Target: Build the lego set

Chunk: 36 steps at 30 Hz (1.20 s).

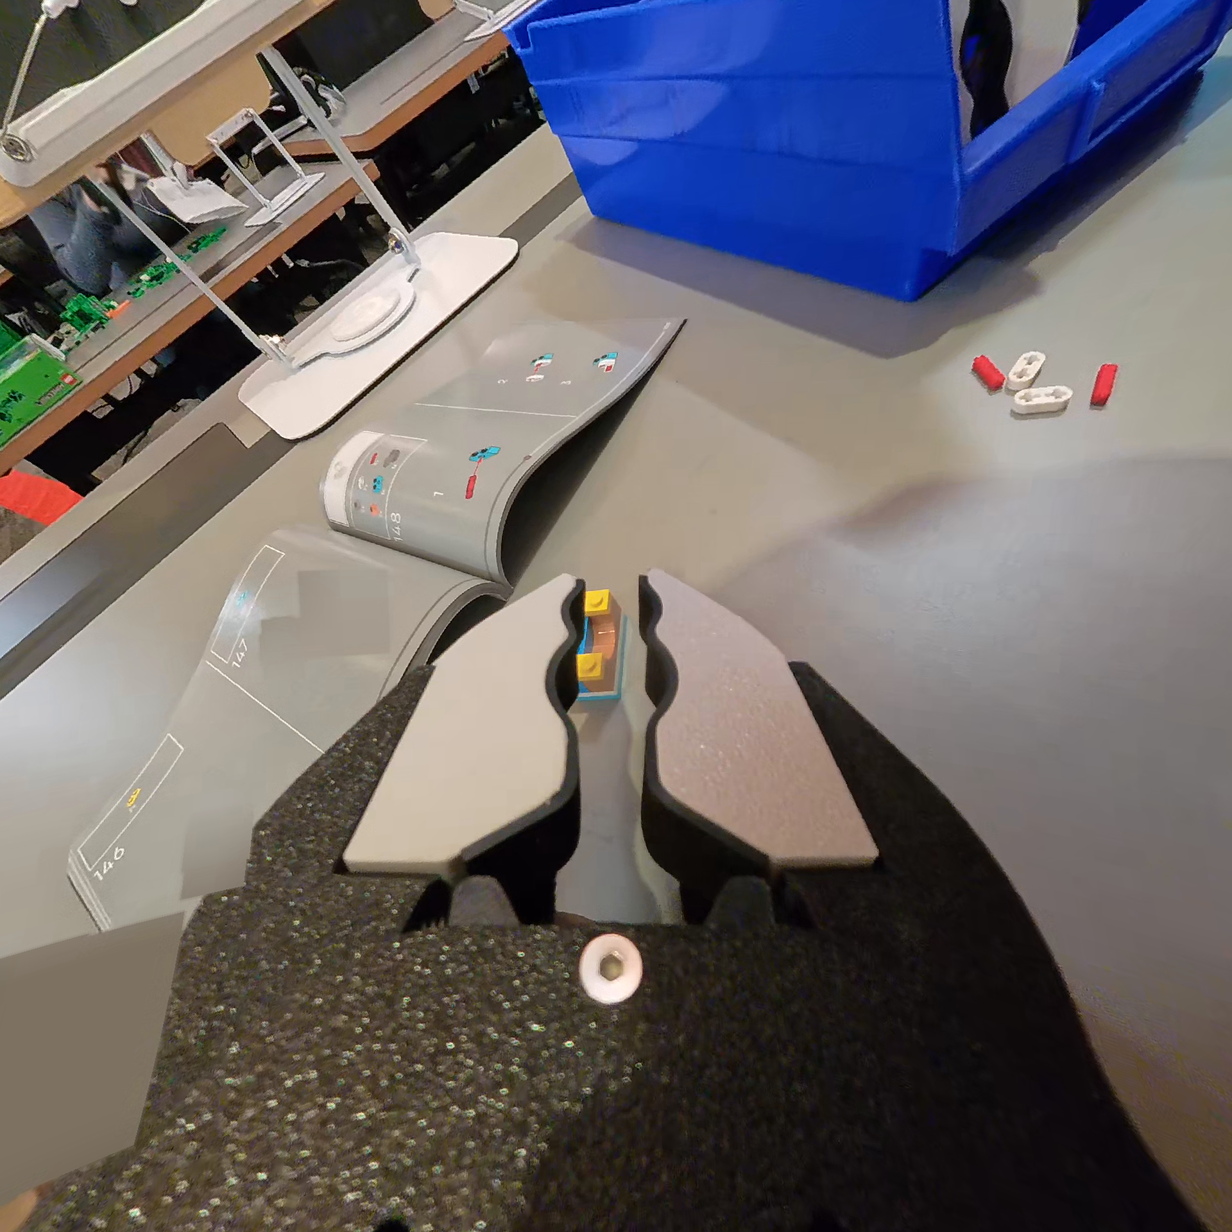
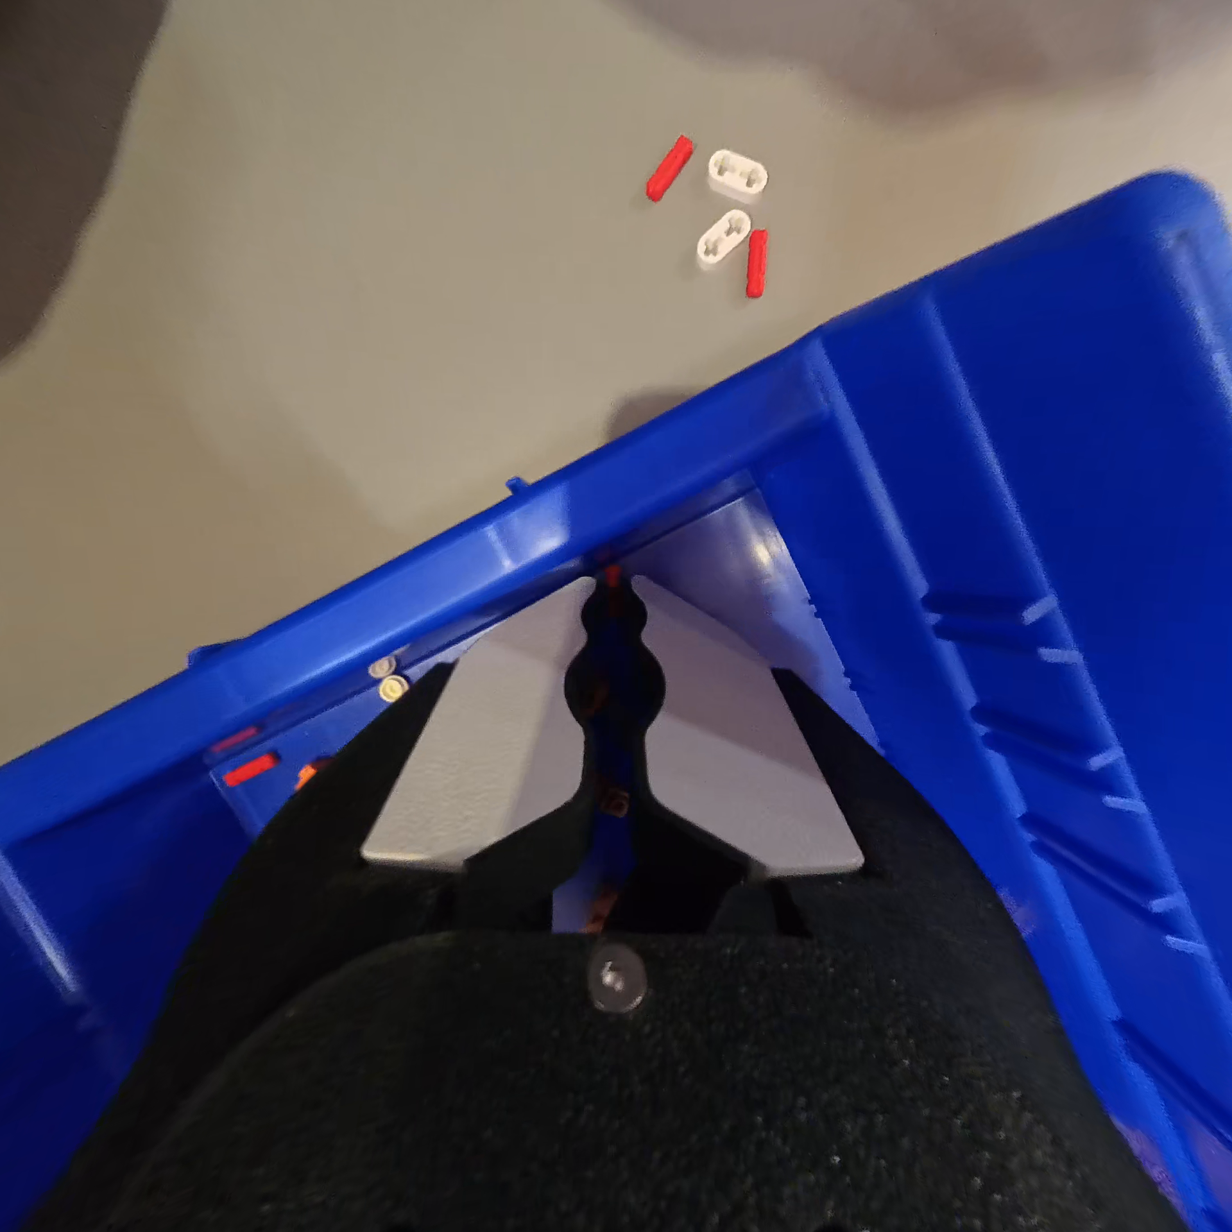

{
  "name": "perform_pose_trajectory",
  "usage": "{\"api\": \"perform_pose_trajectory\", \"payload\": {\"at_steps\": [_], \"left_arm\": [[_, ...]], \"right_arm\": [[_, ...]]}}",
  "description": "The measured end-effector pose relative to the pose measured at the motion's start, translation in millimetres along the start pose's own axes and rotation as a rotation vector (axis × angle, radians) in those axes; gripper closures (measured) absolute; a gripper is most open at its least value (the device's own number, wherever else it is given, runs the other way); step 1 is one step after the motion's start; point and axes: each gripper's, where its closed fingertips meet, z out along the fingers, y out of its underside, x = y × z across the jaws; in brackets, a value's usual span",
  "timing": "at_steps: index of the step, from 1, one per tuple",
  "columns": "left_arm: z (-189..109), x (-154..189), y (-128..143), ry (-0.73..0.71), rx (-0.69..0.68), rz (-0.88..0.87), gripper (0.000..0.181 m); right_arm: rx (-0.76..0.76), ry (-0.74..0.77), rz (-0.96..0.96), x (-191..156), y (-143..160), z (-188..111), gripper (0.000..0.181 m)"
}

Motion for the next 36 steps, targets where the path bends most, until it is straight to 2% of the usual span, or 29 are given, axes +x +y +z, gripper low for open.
{"api": "perform_pose_trajectory", "payload": {"at_steps": [3,6,10,13,15,17,19,22,29,32,36], "left_arm": [[-0.6,0.6,-0.2,0.001,0.003,0.007,0.166],[-2.1,0.2,-1.4,-0.001,0.016,0.004,0.166],[-4.2,-0.5,-1.5,-0.007,0.019,-0.007,0.166],[-6.2,0.5,0.5,-0.006,0.004,-0.029,0.166],[-8.3,1.2,0.6,-0.003,0.003,-0.051,0.166],[-11.0,1.7,0.7,-0.003,0.006,-0.071,0.166],[-14.9,2.5,1.1,-0.008,0.01,-0.079,0.166],[-22.5,3.6,2.3,-0.023,0.021,-0.075,0.167],[-27.4,6.6,4.1,-0.006,0.02,-0.084,0.167],[-28.1,6.7,4.0,-0.003,0.023,-0.086,0.167],[-27.6,6.6,4.6,-0.003,0.018,-0.087,0.167]], "right_arm": [[-0.048,0.049,0.046,3.1,3.9,-2.6,0.176],[-0.078,0.165,0.114,8.9,4.5,-25.0,0.177],[0.001,0.344,0.235,9.3,-26.9,-75.0,0.177],[0.084,0.428,0.283,3.0,-67.2,-87.2,0.177],[0.106,0.449,0.311,1.3,-87.7,-70.3,0.178],[0.055,0.47,0.335,3.0,-95.6,-41.0,0.177],[-0.037,0.509,0.387,7.7,-93.7,-15.0,0.177],[-0.155,0.546,0.445,9.8,-88.1,8.1,0.177],[-0.237,0.489,0.569,3.7,-71.9,37.6,0.177],[-0.216,0.467,0.593,2.2,-73.3,39.5,0.174],[-0.166,0.428,0.629,-7.0,-73.9,32.8,0.161]]}}
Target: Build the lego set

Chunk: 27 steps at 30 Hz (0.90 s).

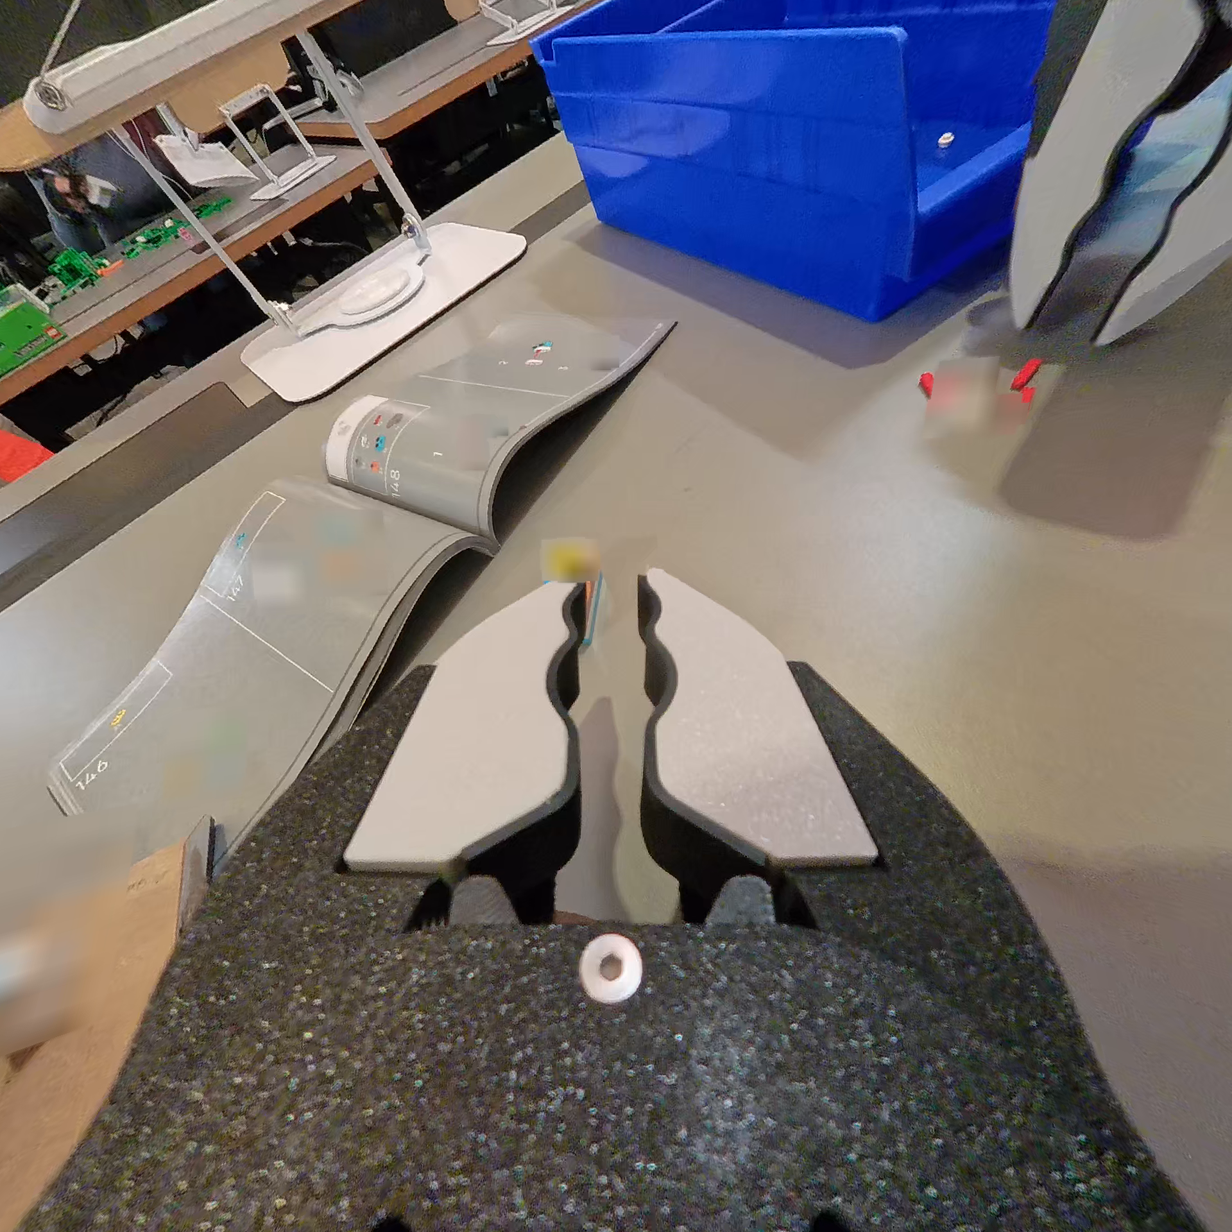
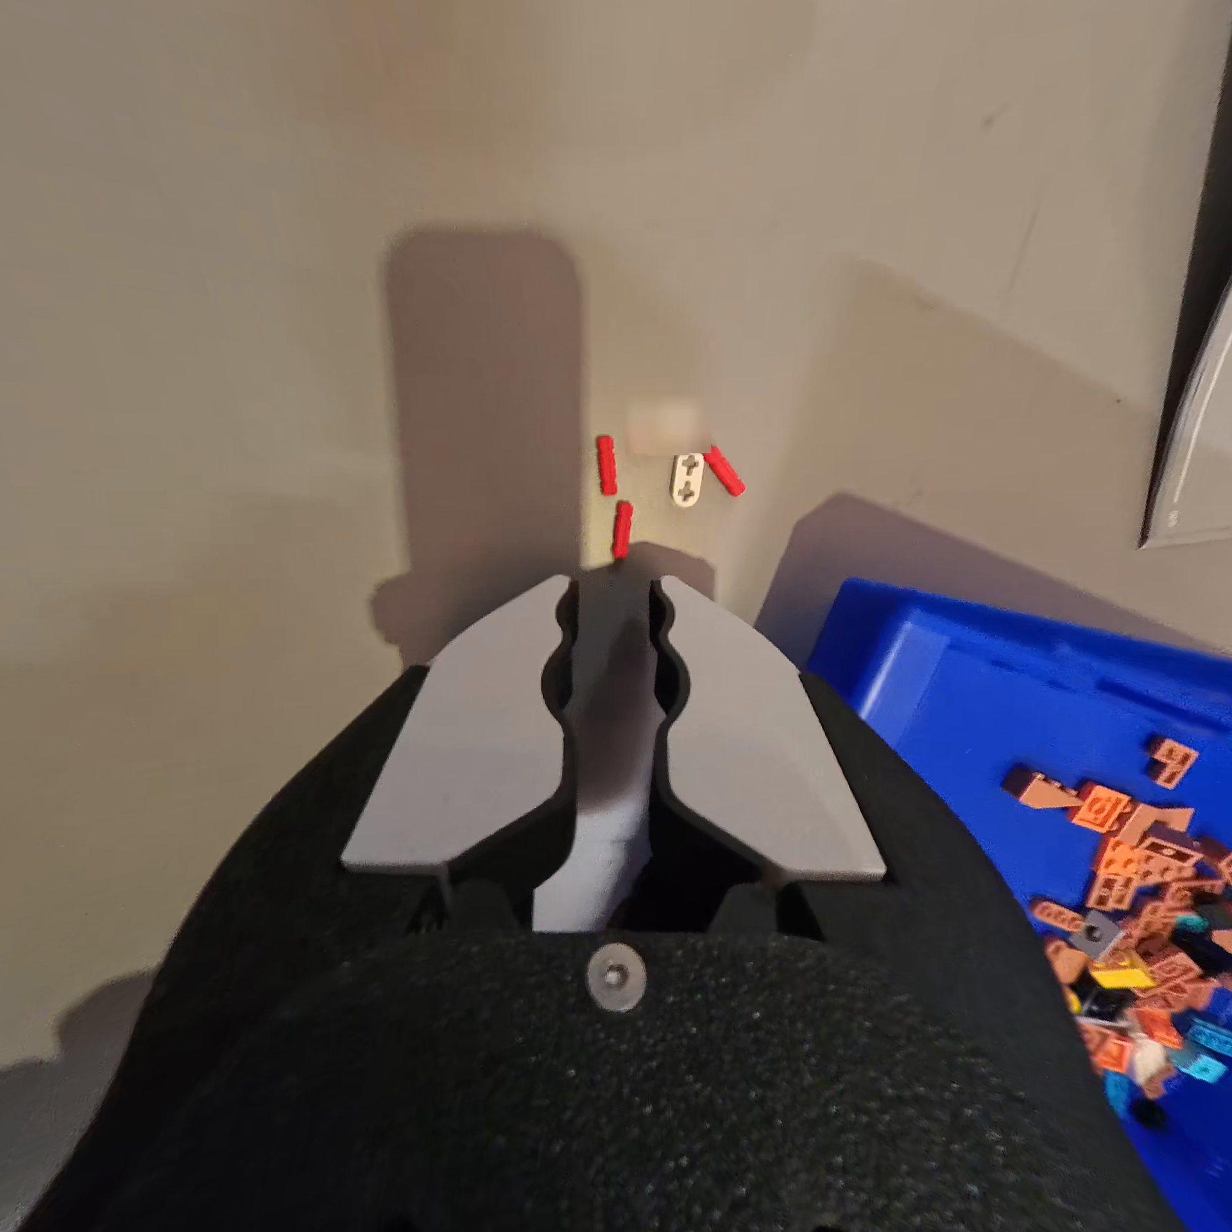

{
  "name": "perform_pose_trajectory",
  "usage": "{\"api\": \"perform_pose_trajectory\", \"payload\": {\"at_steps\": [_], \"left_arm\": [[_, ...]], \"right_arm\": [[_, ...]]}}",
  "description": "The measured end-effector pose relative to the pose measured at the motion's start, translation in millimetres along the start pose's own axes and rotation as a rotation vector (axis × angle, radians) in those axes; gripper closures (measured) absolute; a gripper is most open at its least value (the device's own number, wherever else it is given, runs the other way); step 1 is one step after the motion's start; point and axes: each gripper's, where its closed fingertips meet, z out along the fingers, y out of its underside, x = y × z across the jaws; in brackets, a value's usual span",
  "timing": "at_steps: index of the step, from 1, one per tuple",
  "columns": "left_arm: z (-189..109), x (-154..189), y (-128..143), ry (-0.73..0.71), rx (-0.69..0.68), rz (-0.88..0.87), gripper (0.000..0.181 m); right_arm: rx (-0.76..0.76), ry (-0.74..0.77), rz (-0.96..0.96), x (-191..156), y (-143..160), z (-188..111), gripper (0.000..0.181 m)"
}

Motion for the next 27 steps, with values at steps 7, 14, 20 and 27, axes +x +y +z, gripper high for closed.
{"api": "perform_pose_trajectory", "payload": {"at_steps": [7,14,20,27], "left_arm": [[2.0,-9.3,1.5,-0.036,-0.007,-0.012,0.167],[4.5,-30.8,0.4,-0.125,0.012,-0.015,0.167],[1.1,-43.7,-3.9,-0.181,0.064,0.003,0.167],[5.6,-44.4,0.1,-0.208,0.03,0.062,0.167]], "right_arm": [[0.083,-0.072,0.006,19.1,32.6,-84.3,0.159],[-0.152,-0.112,-0.115,81.0,129.3,-102.5,0.149],[-0.144,-0.217,-0.203,96.8,133.0,-92.9,0.149],[-0.166,-0.356,-0.289,76.0,133.3,-75.5,0.149]]}}
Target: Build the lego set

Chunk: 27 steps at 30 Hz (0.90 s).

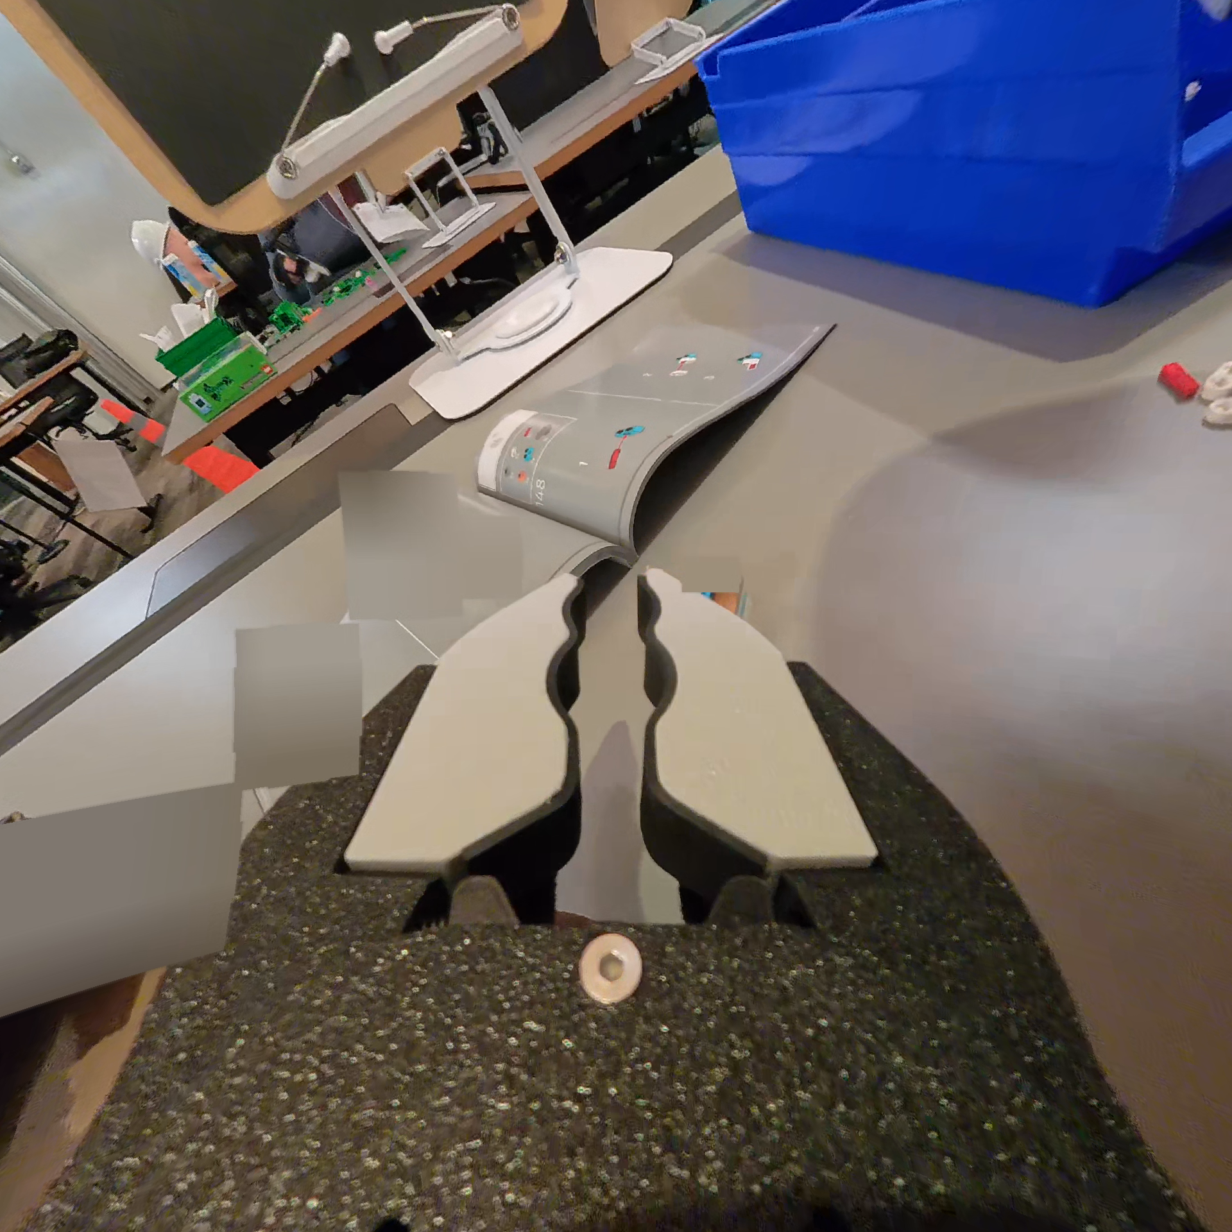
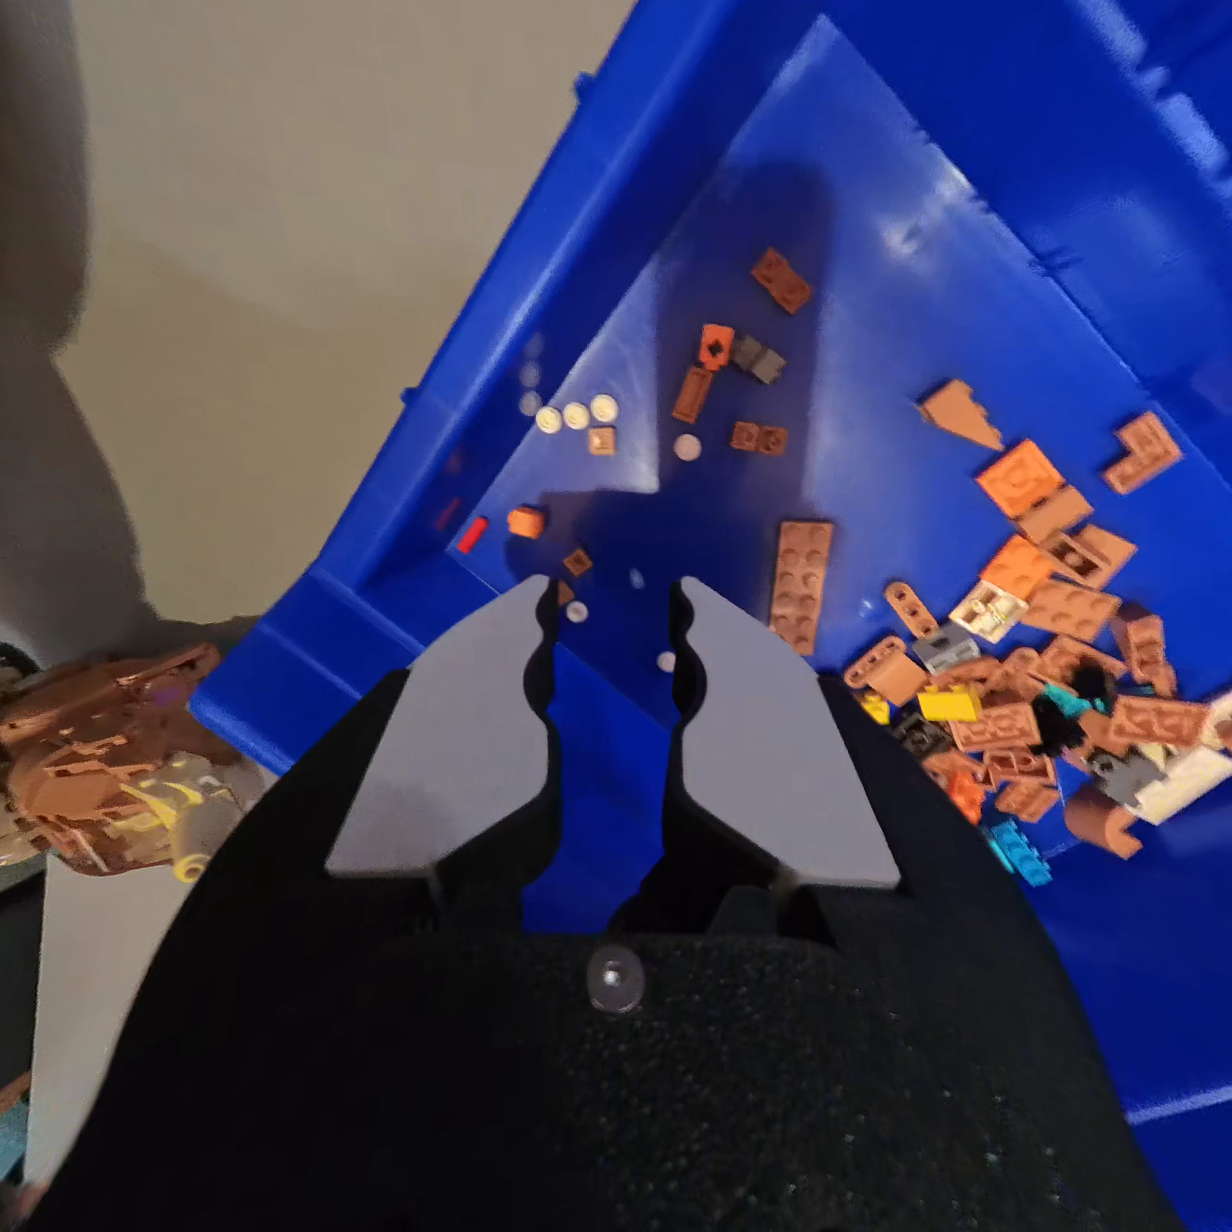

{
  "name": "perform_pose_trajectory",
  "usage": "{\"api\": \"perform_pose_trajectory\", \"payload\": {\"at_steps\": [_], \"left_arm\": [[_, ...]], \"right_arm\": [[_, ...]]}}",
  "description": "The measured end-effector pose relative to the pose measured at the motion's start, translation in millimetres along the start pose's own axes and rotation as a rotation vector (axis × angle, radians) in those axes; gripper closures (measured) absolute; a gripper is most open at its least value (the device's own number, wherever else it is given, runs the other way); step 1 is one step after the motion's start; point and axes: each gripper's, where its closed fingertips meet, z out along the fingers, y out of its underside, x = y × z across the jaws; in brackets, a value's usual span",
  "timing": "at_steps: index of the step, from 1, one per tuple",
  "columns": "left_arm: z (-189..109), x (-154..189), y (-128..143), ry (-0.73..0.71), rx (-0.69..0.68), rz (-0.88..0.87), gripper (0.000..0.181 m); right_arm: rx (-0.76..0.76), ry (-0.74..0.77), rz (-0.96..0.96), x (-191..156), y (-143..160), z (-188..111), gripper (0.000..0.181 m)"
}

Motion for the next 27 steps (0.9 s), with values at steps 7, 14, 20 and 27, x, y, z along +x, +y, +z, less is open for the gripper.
{"api": "perform_pose_trajectory", "payload": {"at_steps": [7,14,20,27], "left_arm": [[0.8,1.3,1.1,0.0,-0.009,0.013,0.167],[0.7,2.2,1.2,0.009,-0.011,0.011,0.167],[-0.1,3.9,0.8,0.015,-0.005,0.022,0.167],[0.5,2.4,1.7,0.012,-0.013,0.014,0.167]], "right_arm": [[-0.12,-0.089,-0.091,-17.5,-2.8,24.9,0.139],[-0.159,-0.058,-0.176,-19.7,-7.9,34.0,0.124],[-0.131,-0.081,-0.208,-19.0,-9.3,39.8,0.107],[-0.125,-0.041,-0.257,-19.7,-14.5,45.9,0.095]]}}
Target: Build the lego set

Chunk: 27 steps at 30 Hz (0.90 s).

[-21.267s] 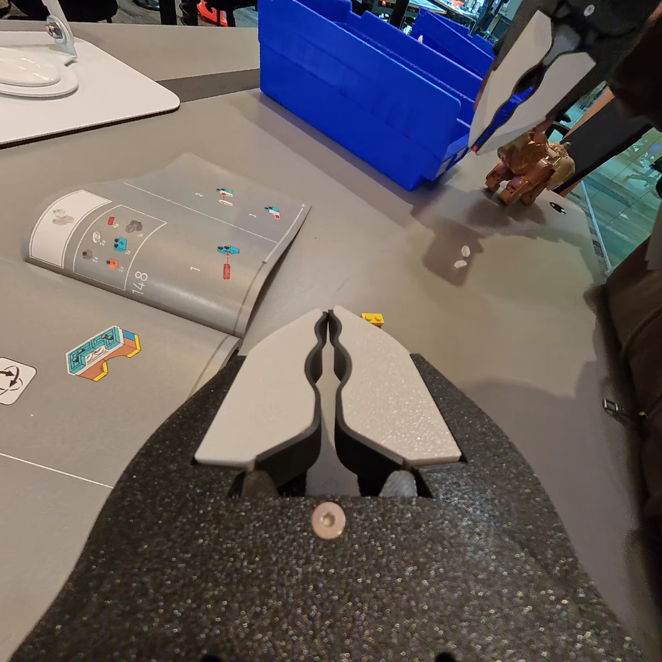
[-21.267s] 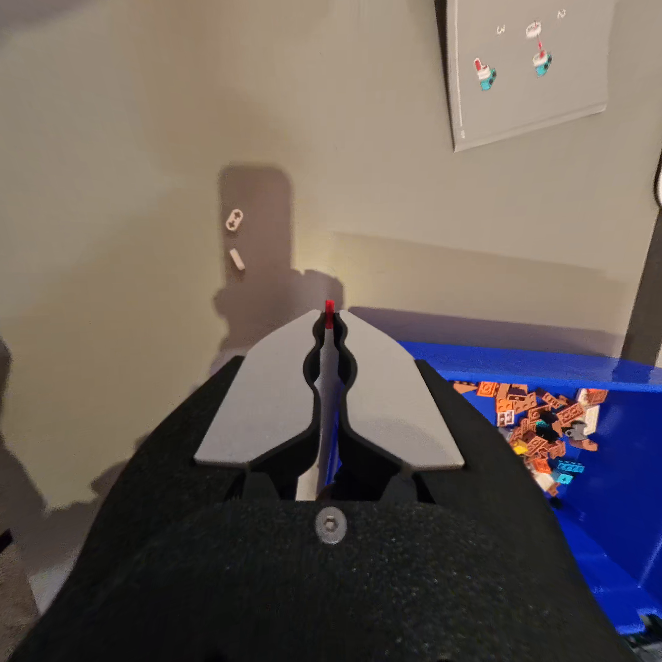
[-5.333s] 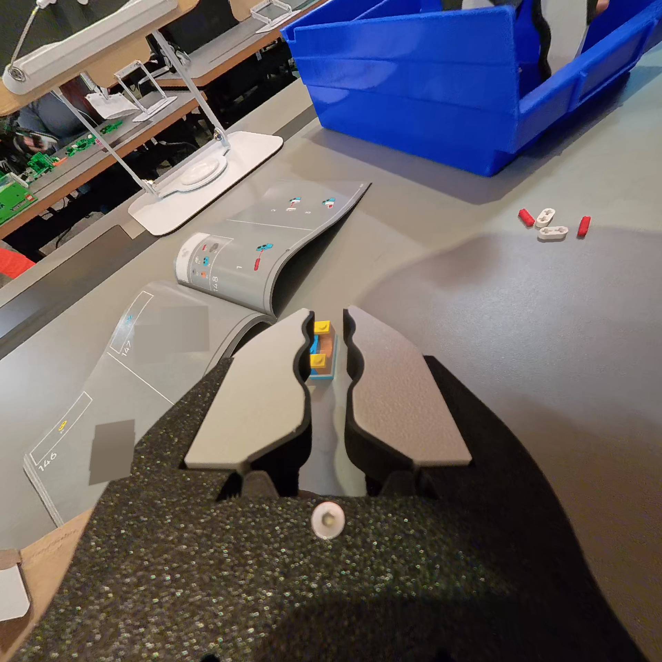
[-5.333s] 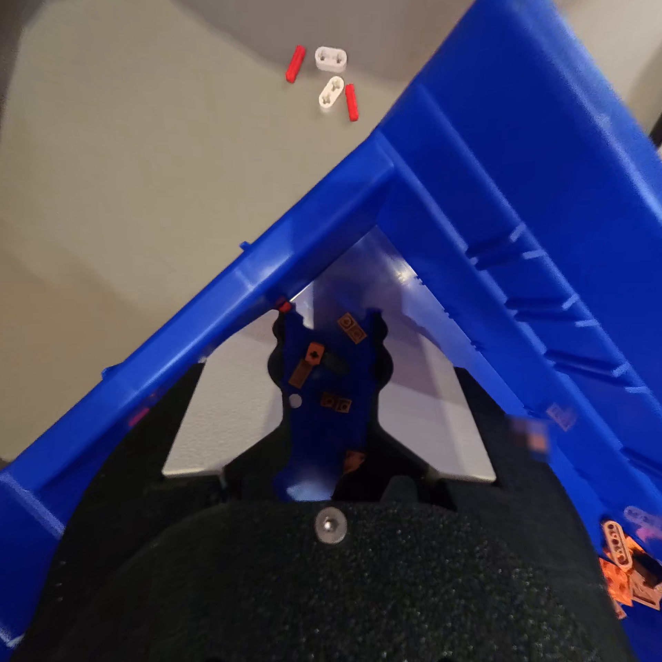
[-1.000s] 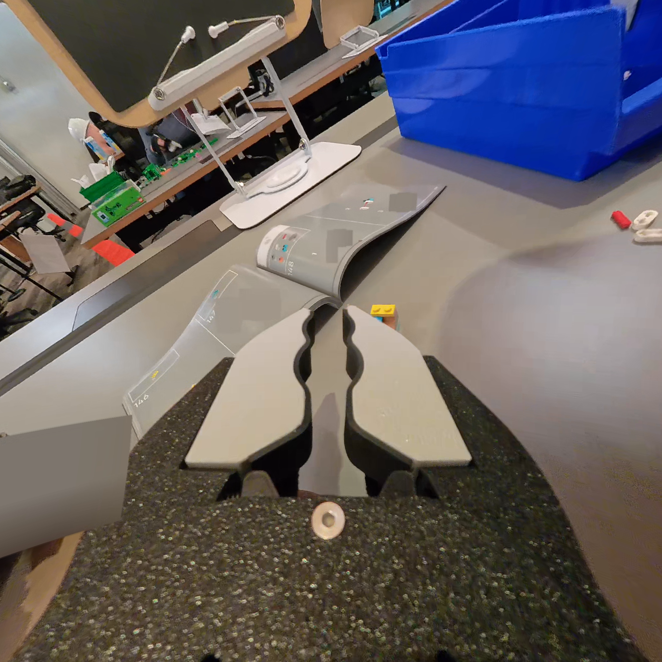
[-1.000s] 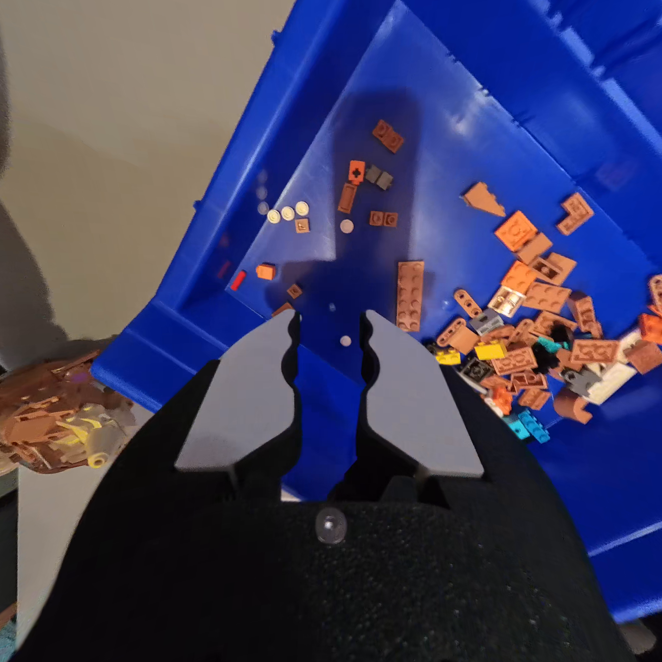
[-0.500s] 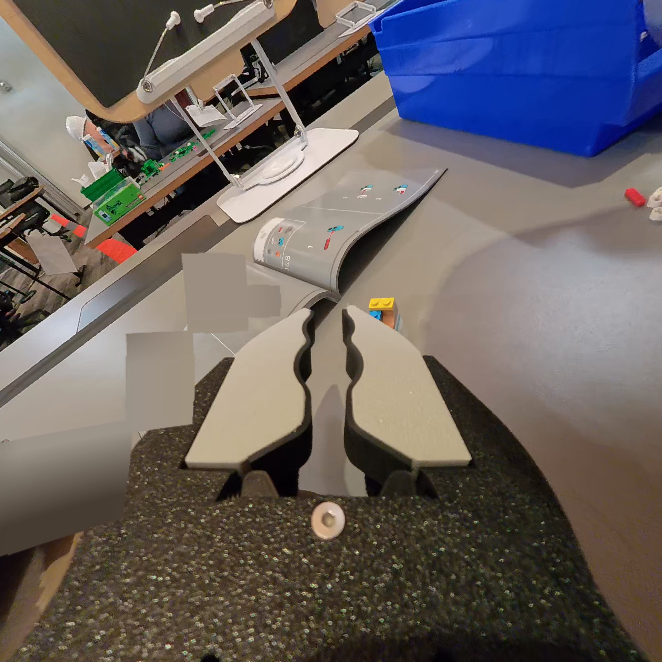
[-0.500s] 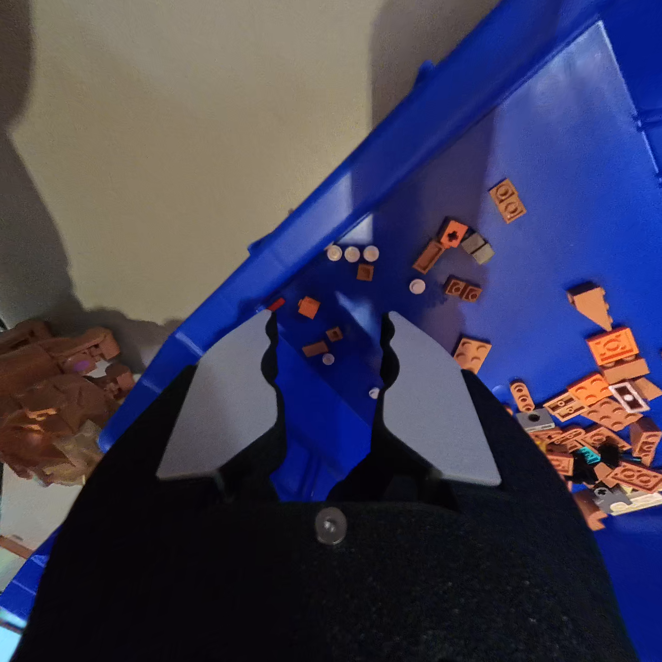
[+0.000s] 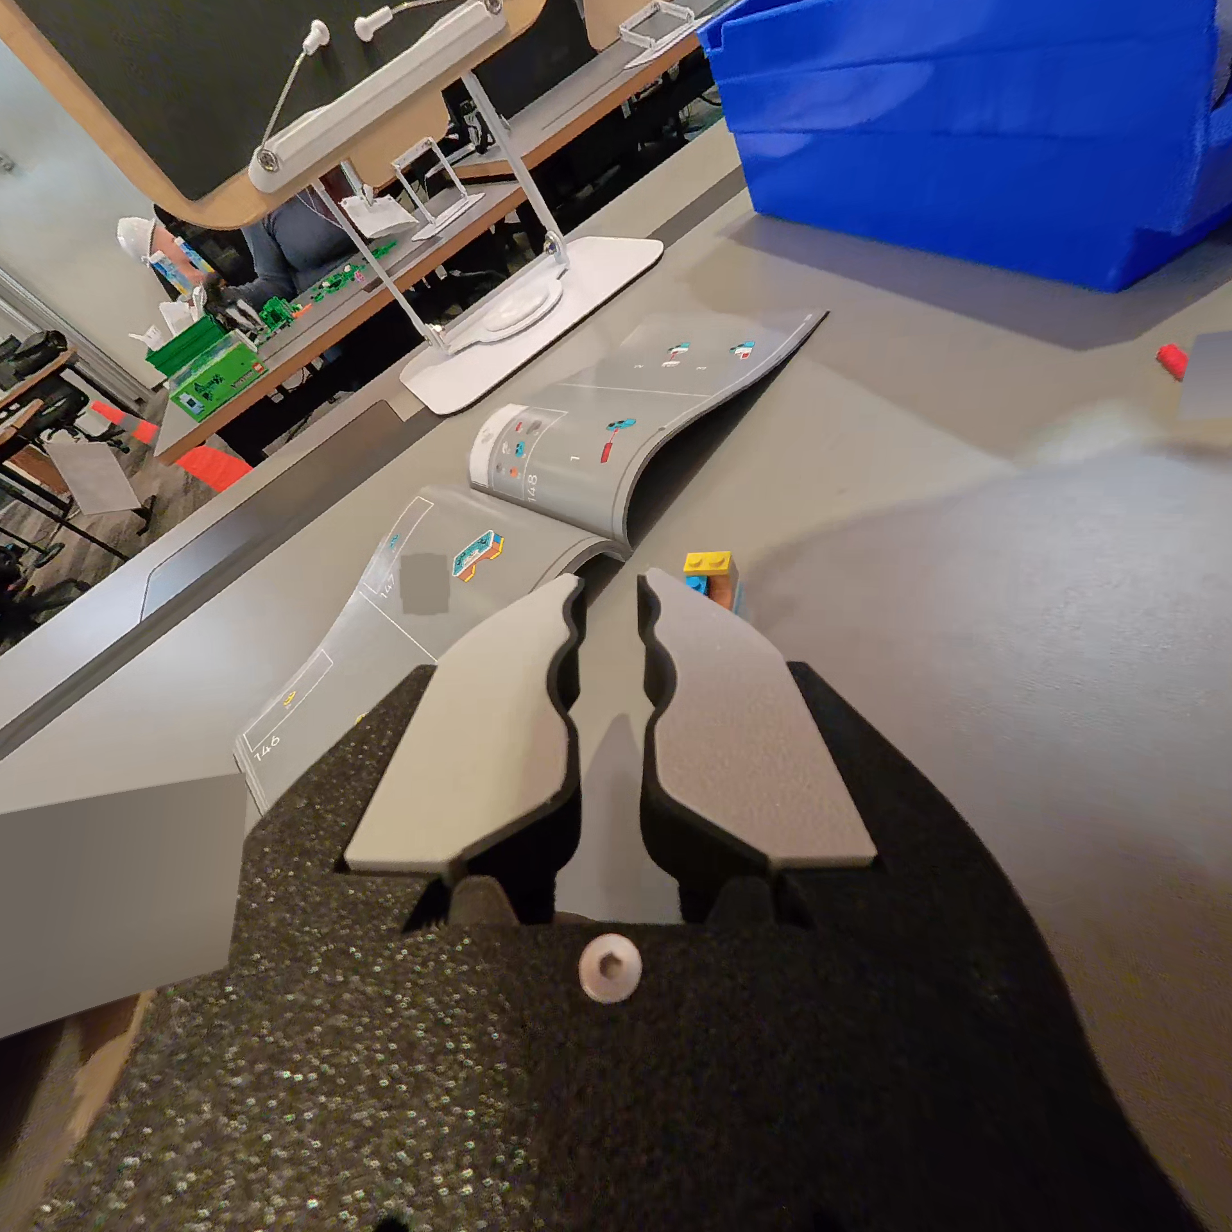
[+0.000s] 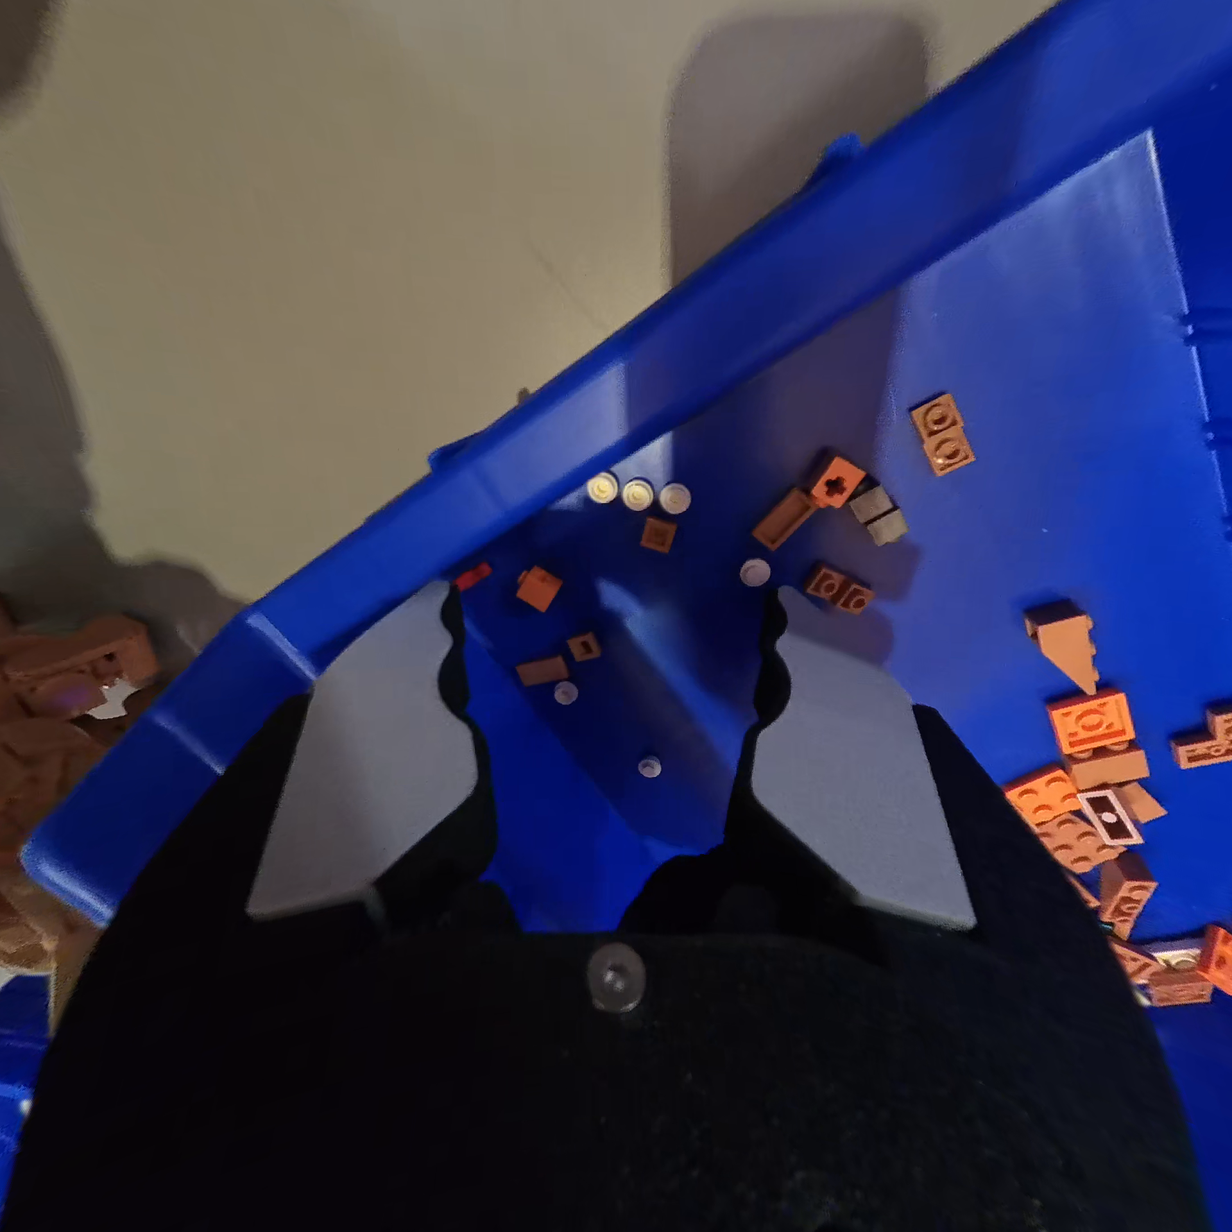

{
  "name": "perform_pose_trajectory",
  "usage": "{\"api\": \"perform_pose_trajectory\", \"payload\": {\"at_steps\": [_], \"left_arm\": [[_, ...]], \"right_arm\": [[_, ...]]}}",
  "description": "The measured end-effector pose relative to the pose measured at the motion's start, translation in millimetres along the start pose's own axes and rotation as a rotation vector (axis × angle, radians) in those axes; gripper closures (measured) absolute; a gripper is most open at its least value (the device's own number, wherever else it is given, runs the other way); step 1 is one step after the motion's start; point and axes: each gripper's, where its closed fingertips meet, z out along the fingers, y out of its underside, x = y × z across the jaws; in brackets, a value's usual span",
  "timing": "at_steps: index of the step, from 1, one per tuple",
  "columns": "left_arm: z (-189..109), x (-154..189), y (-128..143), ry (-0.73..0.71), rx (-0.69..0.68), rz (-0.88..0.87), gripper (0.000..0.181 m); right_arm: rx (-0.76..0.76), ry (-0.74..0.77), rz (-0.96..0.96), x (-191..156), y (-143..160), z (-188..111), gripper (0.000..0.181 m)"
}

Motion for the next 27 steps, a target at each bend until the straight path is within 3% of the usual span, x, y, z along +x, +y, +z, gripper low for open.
{"api": "perform_pose_trajectory", "payload": {"at_steps": [4,5,6,17,27], "left_arm": [[0.2,-0.3,0.1,-0.005,-0.002,0.003,0.167],[0.4,-0.6,0.3,-0.006,-0.003,0.002,0.167],[0.5,-0.7,0.3,-0.007,-0.004,0.001,0.167],[0.4,-2.3,-0.1,-0.013,0.0,-0.006,0.167],[0.0,-1.5,-0.2,-0.01,0.001,-0.001,0.167]], "right_arm": [[-0.045,0.072,-0.024,4.8,1.6,2.8,0.091],[-0.076,0.104,-0.019,8.3,4.5,5.8,0.064],[-0.097,0.106,-0.021,7.2,7.0,9.8,0.054],[-0.074,0.164,0.001,13.8,8.1,8.6,0.05],[-0.166,0.317,0.061,41.4,42.4,-10.9,0.057]]}}
